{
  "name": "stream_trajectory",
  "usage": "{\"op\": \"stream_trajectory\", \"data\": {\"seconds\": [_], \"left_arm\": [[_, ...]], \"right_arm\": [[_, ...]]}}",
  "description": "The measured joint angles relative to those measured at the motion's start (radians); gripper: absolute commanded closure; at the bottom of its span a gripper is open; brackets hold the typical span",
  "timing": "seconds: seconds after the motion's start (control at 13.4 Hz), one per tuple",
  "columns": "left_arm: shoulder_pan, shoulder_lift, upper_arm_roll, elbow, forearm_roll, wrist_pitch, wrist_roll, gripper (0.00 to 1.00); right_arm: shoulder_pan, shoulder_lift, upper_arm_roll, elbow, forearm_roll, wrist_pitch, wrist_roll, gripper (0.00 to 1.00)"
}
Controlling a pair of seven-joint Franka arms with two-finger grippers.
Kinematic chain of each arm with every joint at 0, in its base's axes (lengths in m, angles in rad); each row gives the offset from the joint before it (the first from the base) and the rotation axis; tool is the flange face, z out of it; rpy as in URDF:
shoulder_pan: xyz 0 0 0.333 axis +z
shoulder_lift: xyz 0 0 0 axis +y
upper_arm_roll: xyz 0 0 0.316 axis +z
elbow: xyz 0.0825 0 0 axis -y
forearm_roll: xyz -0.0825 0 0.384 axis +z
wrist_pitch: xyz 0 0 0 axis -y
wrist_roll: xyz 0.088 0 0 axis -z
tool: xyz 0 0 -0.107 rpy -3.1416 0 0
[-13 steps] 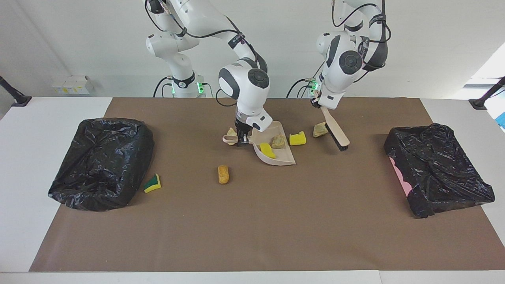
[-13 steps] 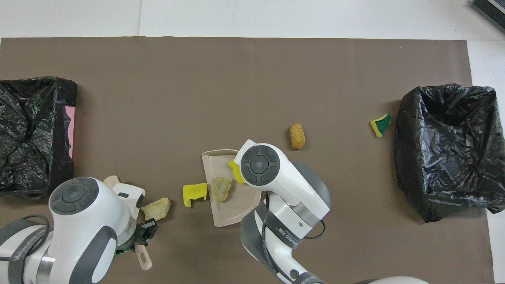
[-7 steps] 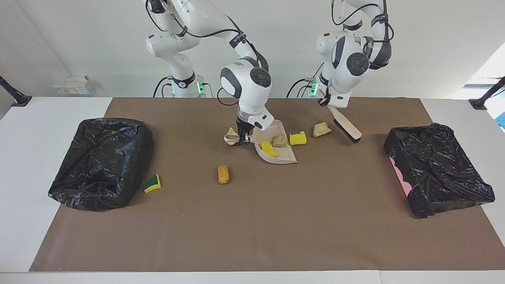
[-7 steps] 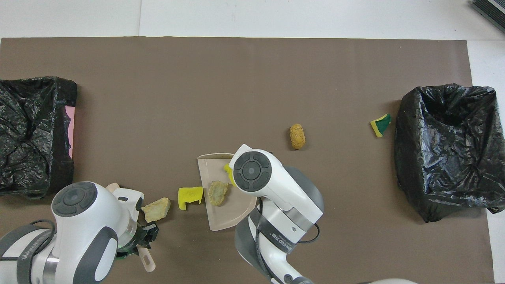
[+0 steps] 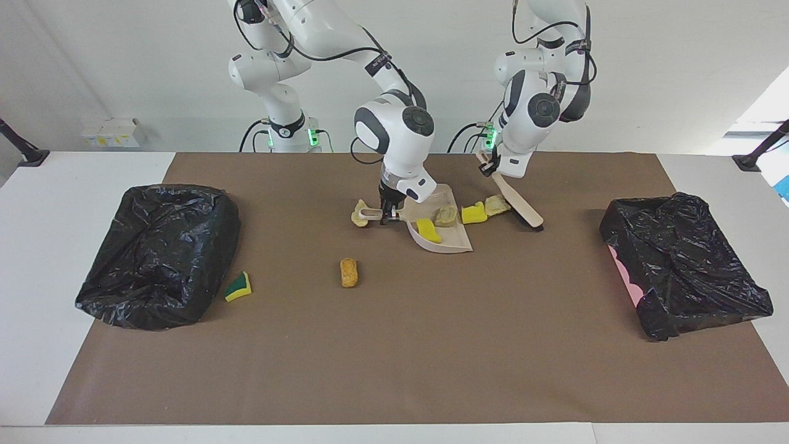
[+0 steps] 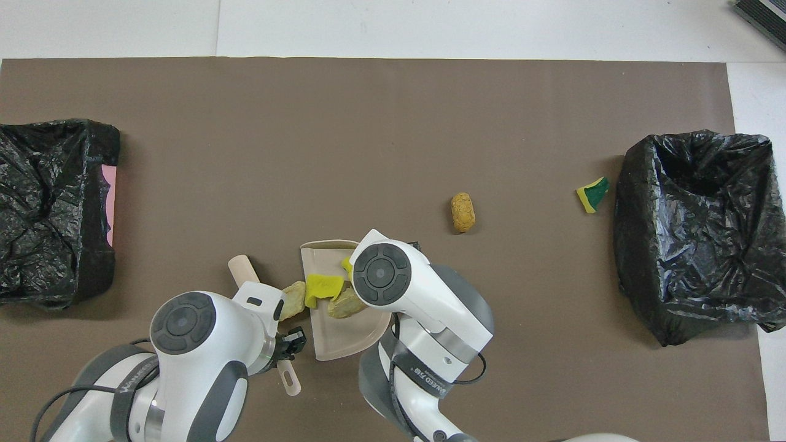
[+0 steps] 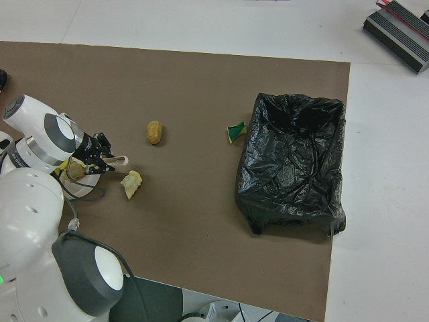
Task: Sweep and dump trash in bin
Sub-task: 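Sweep the remaining chunks into the dustpan with the left gripper's brush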
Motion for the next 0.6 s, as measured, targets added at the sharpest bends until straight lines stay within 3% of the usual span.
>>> {"op": "stream_trajectory", "data": {"seconds": [0.37, 0.6], "left_arm": [[-0.008, 0.031, -0.084, 0.06, -0.046, 0.046, 0.014, 1.0], [-0.008, 0.054, -0.075, 0.093, -0.048, -0.019, 0.019, 1.0]], "right_arm": [[-0.003, 0.001, -0.002, -0.004, 0.0, 0.0, 0.032, 1.0], [-0.018, 0.001, -0.005, -0.004, 0.0, 0.0, 0.034, 1.0]]}}
